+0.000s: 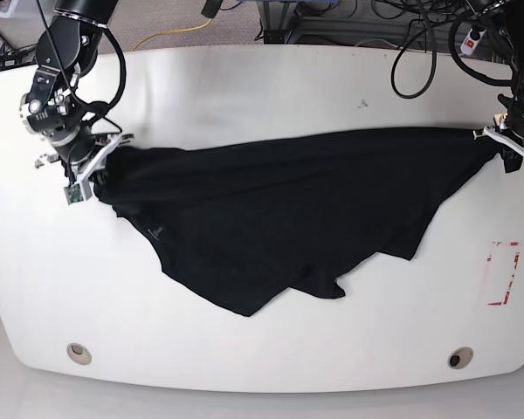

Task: Fold the T-shirt properly
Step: 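Lay the stretched shirt flat, dragging both grippers back across the table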

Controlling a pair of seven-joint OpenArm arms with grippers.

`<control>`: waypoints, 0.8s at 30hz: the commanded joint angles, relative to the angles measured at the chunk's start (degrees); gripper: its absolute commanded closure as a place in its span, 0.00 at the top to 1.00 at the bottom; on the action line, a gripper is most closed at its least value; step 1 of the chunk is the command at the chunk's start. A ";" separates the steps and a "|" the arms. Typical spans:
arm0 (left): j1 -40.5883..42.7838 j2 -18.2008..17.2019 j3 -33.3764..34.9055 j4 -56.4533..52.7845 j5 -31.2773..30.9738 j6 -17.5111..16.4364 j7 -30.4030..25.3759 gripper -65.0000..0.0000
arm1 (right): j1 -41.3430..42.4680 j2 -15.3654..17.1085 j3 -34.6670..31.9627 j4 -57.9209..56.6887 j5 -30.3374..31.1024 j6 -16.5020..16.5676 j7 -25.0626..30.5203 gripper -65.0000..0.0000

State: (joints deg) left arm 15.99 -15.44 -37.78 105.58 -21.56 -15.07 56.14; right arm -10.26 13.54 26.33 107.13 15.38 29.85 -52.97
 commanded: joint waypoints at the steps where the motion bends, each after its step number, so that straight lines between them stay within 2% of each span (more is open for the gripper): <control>1: 0.67 -0.95 -0.42 0.84 -0.02 -0.18 -0.97 0.00 | -0.77 -0.57 0.62 0.78 0.49 0.09 1.15 0.00; 13: 3.48 -0.87 -0.42 0.84 -0.02 -0.36 -1.15 0.00 | -7.10 -4.53 2.20 0.60 0.32 0.09 1.15 0.00; 19: 4.28 -1.31 -0.42 0.84 -0.02 -0.45 -1.24 0.00 | -8.95 -5.32 2.38 0.60 0.05 0.09 1.15 0.07; 22: 4.28 -1.31 -0.42 0.84 -0.02 -0.45 -1.24 0.00 | -9.83 -5.41 2.38 0.60 0.23 0.09 1.15 0.14; 24: 4.28 -1.31 -0.42 0.84 -0.02 -0.45 -1.24 0.00 | -10.53 -5.41 2.38 1.04 0.40 0.09 1.15 0.28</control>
State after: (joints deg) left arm 20.32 -15.73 -37.78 105.51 -21.50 -15.49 56.07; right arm -20.32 7.46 28.42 106.78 15.31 29.87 -52.73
